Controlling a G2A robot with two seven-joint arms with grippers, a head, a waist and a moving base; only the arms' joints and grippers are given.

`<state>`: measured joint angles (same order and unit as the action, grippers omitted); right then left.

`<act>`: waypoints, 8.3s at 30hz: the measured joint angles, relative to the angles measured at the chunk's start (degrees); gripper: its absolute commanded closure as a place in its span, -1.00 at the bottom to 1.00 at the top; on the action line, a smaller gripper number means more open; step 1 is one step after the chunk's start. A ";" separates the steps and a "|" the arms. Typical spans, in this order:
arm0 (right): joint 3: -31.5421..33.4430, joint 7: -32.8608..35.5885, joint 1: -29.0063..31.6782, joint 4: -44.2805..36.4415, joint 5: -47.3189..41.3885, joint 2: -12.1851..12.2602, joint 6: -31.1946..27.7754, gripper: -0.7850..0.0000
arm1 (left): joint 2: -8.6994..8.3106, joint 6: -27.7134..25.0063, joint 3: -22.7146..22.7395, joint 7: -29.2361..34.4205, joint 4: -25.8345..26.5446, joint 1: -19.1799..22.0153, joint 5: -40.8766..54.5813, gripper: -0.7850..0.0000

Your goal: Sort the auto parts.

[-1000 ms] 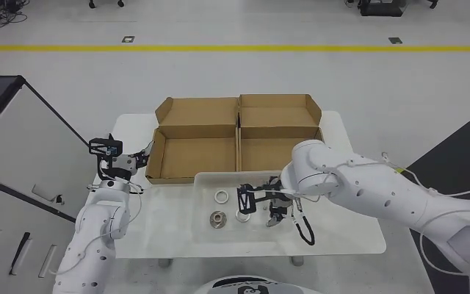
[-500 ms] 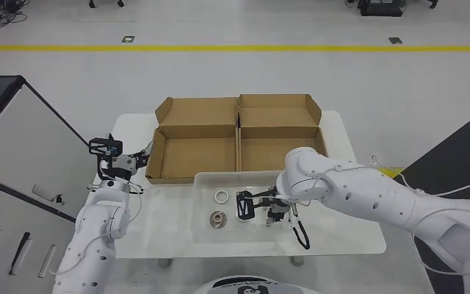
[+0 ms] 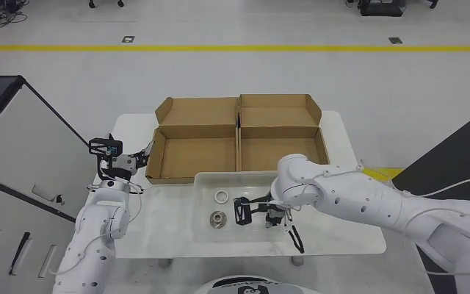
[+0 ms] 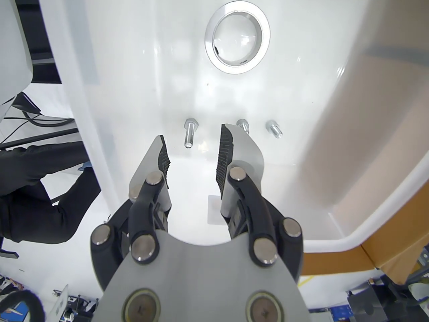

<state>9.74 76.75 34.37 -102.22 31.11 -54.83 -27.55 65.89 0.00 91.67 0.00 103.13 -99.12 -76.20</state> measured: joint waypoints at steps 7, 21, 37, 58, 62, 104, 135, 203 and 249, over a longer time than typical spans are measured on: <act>0.00 0.72 0.70 1.01 0.59 -1.14 0.72 0.07 | 0.00 0.00 0.00 0.00 0.00 0.00 0.00 -1.00; 0.00 1.61 1.08 1.77 0.70 -1.50 1.60 0.10 | 0.00 0.00 0.00 0.00 0.00 0.00 0.00 -1.00; 0.00 1.36 2.57 3.33 1.78 -1.90 1.35 0.19 | 0.00 0.00 0.00 0.00 0.00 0.00 0.00 -1.00; 0.00 0.50 -3.06 4.16 -8.48 -0.81 0.51 1.00 | 0.00 0.00 0.00 0.00 0.00 0.00 0.00 -1.00; 0.24 -0.64 -5.90 2.78 -13.16 1.11 -0.64 1.00 | 0.00 0.00 0.00 0.00 0.00 0.00 0.00 -1.00; 20.04 -18.90 3.28 12.52 -71.76 15.65 -18.90 1.00 | 0.00 0.00 0.00 0.00 0.00 0.00 0.00 -1.00; 30.99 -16.83 3.91 5.47 -100.58 6.76 -16.85 1.00 | 0.00 0.00 0.00 0.00 0.00 0.00 0.00 -1.00; 58.20 -0.17 25.46 -1.17 -109.33 -15.55 -0.17 1.00 | 0.00 0.00 0.00 0.00 0.00 0.00 0.00 -1.00; 60.02 0.83 28.32 -1.32 -104.62 -17.13 0.85 1.00 | 0.00 0.00 0.00 0.00 0.00 0.00 0.00 -1.00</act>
<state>69.76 77.58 62.70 -103.54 -73.51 -71.96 -26.70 65.89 0.00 91.67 0.00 103.13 -99.12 -76.20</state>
